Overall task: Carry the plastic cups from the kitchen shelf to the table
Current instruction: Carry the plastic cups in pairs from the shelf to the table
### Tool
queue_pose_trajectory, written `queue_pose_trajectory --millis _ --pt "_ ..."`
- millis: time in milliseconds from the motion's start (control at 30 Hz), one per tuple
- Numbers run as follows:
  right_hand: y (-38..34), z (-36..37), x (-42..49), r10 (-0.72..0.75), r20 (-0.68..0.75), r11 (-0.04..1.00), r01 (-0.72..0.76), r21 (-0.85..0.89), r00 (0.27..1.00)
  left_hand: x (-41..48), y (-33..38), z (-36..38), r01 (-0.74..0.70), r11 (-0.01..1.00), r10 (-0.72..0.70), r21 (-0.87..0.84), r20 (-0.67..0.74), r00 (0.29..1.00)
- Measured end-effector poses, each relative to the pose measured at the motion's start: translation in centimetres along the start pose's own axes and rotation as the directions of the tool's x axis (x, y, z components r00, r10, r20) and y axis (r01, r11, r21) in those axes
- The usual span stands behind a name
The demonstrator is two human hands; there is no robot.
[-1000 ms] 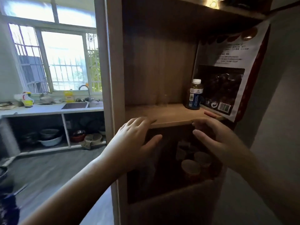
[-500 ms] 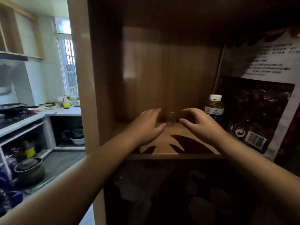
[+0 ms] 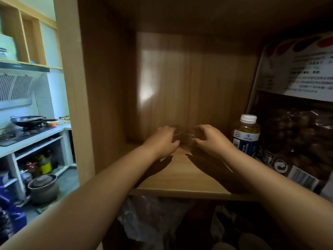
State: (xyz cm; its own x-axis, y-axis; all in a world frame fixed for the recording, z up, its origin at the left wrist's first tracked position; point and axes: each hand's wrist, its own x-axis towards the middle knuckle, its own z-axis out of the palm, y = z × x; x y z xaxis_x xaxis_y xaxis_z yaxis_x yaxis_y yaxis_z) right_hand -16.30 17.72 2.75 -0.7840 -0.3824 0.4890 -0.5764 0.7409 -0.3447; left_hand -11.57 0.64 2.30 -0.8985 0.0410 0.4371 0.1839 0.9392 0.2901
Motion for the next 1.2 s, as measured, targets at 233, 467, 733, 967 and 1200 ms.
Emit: queue_pose_trajectory --millis 233,467,733,967,1200 --pt "0.9 0.0 0.1 -0.063 -0.006 0.998 0.063 -0.031 0.998 0.3 0.2 0.7 -0.026 0.999 0.025 -0.036 -0.018 1.0" --pt "1.2 0.3 0.7 -0.078 0.012 0.996 0.078 -0.034 0.997 0.3 0.2 1.2 -0.043 0.999 0.043 -0.023 -0.023 0.999" --pt "1.6 0.1 0.1 -0.112 0.008 0.994 0.112 -0.003 0.994 0.4 -0.2 1.3 -0.079 0.995 0.075 -0.058 -0.065 0.995" --pt "0.8 -1.0 -2.2 -0.144 -0.008 0.988 0.144 0.055 0.99 -1.5 0.5 -0.5 -0.188 0.982 0.188 0.014 -0.107 0.976" --pt "-1.8 -3.6 -6.7 -0.201 -0.051 0.972 0.206 0.11 0.978 -6.2 0.8 -3.5 -0.284 0.958 0.285 0.029 -0.116 0.951"
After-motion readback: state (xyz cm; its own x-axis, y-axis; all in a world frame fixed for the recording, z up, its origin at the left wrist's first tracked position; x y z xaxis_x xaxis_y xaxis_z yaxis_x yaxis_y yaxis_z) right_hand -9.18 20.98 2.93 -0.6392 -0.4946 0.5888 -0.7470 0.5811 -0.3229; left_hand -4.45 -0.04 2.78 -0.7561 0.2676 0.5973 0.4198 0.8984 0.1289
